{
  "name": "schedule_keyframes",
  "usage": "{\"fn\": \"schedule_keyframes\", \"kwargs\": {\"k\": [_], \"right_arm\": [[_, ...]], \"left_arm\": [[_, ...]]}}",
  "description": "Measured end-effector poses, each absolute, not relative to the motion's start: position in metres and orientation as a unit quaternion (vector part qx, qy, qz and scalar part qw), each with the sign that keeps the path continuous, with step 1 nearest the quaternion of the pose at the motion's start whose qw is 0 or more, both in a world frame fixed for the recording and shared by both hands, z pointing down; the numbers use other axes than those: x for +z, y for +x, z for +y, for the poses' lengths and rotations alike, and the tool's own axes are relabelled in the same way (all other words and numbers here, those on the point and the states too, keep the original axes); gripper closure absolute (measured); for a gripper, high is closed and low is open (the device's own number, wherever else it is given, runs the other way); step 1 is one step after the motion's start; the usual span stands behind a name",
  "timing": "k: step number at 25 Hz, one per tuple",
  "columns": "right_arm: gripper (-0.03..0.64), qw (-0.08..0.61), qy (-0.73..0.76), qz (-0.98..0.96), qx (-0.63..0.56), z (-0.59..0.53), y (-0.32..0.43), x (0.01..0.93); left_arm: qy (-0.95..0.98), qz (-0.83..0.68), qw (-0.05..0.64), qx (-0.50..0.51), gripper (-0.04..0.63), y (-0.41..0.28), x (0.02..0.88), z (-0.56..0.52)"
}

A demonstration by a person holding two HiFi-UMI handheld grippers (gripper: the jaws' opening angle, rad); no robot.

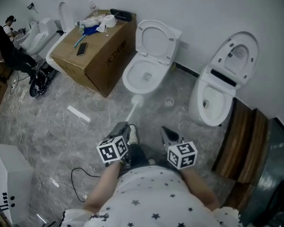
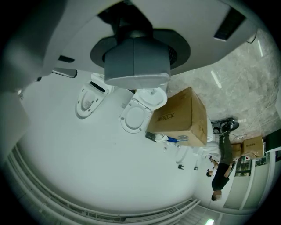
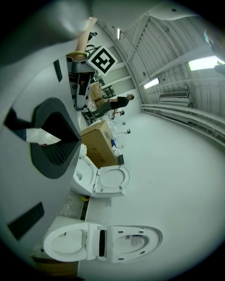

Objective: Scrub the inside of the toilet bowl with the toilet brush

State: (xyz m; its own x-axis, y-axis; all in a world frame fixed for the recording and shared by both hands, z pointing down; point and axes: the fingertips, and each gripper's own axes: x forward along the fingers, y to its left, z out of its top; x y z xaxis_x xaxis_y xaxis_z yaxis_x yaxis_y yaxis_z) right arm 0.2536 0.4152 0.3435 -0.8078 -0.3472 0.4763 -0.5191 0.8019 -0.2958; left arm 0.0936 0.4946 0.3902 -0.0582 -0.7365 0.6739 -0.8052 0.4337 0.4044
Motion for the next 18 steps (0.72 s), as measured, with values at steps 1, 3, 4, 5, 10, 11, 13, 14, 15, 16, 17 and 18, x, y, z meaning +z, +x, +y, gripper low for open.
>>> {"fn": "schedule_keyframes", "kwargs": {"k": [1,3,4,5,10,11,13,14,15,16,17,18], "right_arm": [[0.611,0.205,0.233,-0.927,0.212,0.413,0.249,0.344],[0.611,0.209,0.232,-0.926,0.212,0.405,0.24,0.346],[0.611,0.21,0.232,-0.926,0.212,0.4,0.235,0.347],[0.611,0.211,0.232,-0.925,0.214,0.395,0.231,0.348],[0.611,0.212,0.241,-0.922,0.219,0.371,0.211,0.352],[0.611,0.212,0.243,-0.921,0.219,0.366,0.207,0.352],[0.611,0.213,0.244,-0.92,0.221,0.357,0.199,0.351],[0.611,0.214,0.246,-0.919,0.221,0.352,0.195,0.35],[0.611,0.214,0.247,-0.919,0.222,0.348,0.192,0.349],[0.611,0.214,0.249,-0.918,0.222,0.344,0.188,0.348],[0.611,0.215,0.25,-0.918,0.223,0.339,0.183,0.347],[0.611,0.215,0.251,-0.917,0.223,0.335,0.178,0.346]], "left_arm": [[0.531,-0.725,0.437,0.04,0.439,0.09,0.391,0.491],[0.532,-0.722,0.44,0.041,0.439,0.082,0.394,0.481],[0.532,-0.721,0.442,0.042,0.439,0.077,0.395,0.476],[0.532,-0.72,0.444,0.043,0.439,0.073,0.397,0.47],[0.536,-0.713,0.45,0.046,0.439,0.054,0.403,0.446],[0.537,-0.711,0.451,0.047,0.439,0.05,0.403,0.441],[0.535,-0.71,0.455,0.05,0.439,0.041,0.403,0.433],[0.535,-0.709,0.456,0.051,0.439,0.037,0.403,0.428],[0.536,-0.708,0.457,0.051,0.439,0.033,0.402,0.424],[0.536,-0.708,0.458,0.051,0.439,0.029,0.402,0.419],[0.536,-0.707,0.459,0.052,0.439,0.025,0.402,0.415],[0.536,-0.705,0.461,0.053,0.439,0.02,0.402,0.41]]}}
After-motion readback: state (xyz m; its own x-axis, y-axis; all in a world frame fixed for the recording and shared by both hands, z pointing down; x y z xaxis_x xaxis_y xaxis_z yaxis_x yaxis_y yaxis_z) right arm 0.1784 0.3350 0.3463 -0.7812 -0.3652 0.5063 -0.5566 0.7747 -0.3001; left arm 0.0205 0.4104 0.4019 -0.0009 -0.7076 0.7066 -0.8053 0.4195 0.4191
